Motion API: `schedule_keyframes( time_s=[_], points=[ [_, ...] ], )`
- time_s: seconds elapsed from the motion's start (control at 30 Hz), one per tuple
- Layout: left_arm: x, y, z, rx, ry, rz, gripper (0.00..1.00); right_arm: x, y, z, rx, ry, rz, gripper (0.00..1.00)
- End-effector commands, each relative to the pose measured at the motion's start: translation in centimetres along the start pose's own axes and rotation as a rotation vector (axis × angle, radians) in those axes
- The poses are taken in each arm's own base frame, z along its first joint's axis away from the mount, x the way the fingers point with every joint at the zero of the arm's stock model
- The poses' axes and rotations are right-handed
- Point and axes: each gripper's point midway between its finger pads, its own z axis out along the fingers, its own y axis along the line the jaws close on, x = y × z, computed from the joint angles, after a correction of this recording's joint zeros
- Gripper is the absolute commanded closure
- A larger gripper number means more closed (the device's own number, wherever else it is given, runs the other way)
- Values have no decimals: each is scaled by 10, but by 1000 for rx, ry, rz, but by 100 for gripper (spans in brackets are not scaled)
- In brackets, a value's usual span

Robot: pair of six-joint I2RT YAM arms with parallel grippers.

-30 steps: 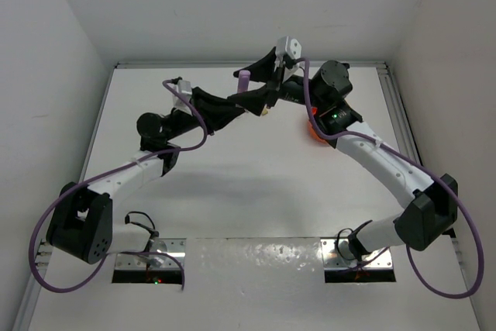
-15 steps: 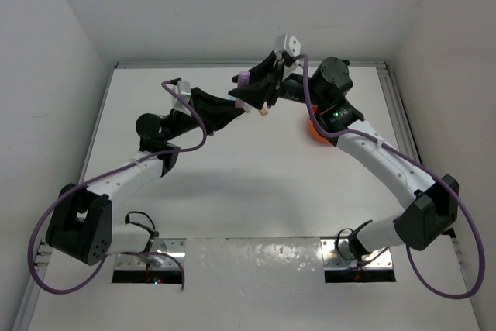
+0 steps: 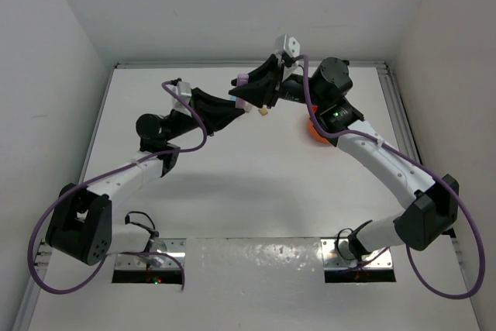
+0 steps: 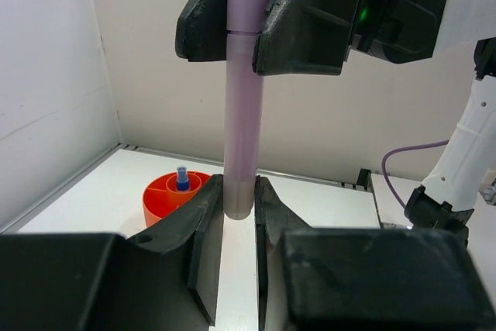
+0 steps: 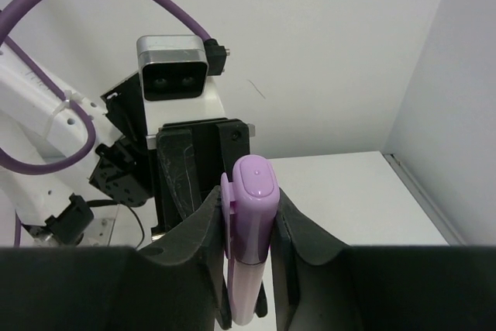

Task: Sort the stationery into containers
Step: Close the pen cap on the pen.

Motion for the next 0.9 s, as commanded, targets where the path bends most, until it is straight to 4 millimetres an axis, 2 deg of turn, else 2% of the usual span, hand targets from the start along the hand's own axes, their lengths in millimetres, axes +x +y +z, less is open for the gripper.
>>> schedule_keyframes(
  time_s=[0.0, 0.13, 0.43, 0.53, 0.7, 0.87],
  points=[
    [-24, -6, 2, 6, -77, 61, 100, -3, 3, -1, -19, 3, -26, 85],
    [-33, -8, 3, 7, -111, 76, 100, 1, 4, -2, -27, 14, -16, 100],
    [-55, -13, 5, 21, -188, 118, 100, 27, 8, -6, -39, 65, 40, 100],
    [-57, -13, 6, 23, -194, 127, 100, 36, 10, -7, -41, 76, 59, 100],
    [-50, -16, 7, 40, -174, 144, 100, 33, 12, -6, -41, 55, 66, 100],
    [-45, -15, 6, 38, -155, 150, 70, 28, 15, -3, -48, 23, 64, 100]
  ],
)
